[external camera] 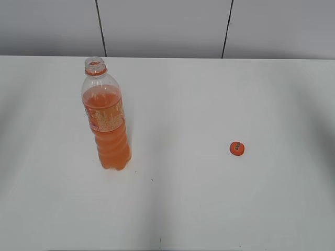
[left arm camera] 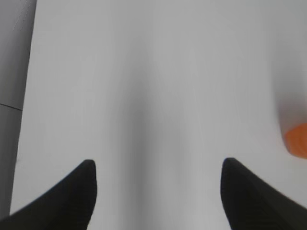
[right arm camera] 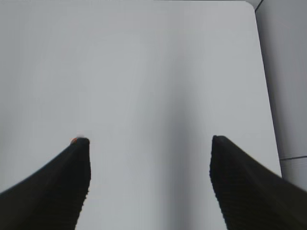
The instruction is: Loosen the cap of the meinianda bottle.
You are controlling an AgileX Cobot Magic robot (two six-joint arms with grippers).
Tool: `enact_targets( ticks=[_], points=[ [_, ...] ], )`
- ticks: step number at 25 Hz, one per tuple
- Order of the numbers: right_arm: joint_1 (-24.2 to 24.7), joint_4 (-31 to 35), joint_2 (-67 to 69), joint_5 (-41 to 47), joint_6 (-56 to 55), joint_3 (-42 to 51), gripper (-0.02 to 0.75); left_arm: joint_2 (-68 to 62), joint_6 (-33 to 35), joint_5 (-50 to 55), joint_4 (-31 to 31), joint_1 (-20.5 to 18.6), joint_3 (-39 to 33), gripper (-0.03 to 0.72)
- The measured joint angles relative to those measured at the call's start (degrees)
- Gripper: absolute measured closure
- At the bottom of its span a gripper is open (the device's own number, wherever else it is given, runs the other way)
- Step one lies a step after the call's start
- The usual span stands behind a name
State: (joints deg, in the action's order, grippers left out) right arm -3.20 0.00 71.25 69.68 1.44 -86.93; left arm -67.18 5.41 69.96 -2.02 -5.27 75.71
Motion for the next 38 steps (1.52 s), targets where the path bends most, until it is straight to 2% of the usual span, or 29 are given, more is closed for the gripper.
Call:
enact_targets(
  ticks=[9, 20, 30, 38],
  points=[
    [0.0, 0.0, -14.39, 0.06, 0.07, 18.98, 0.156, 12.57, 0.0, -1.46, 3.38, 0.0, -19.28, 0.2],
    [0.0, 0.0, -29.21, 0.01, 0.07, 35.16, 0.156, 29.61, 0.0, -3.47, 4.94, 0.0, -36.07, 0.2],
    [0.0, 0.0, -33.86, -2.52, 0.07, 48.93, 0.156, 45.64, 0.0, -6.7, 5.78, 0.0, -44.24, 0.2],
    [0.0, 0.0, -34.91, -2.63, 0.07, 54.25, 0.156, 55.09, 0.0, -8.34, 5.9, 0.0, -44.81, 0.2]
  ],
)
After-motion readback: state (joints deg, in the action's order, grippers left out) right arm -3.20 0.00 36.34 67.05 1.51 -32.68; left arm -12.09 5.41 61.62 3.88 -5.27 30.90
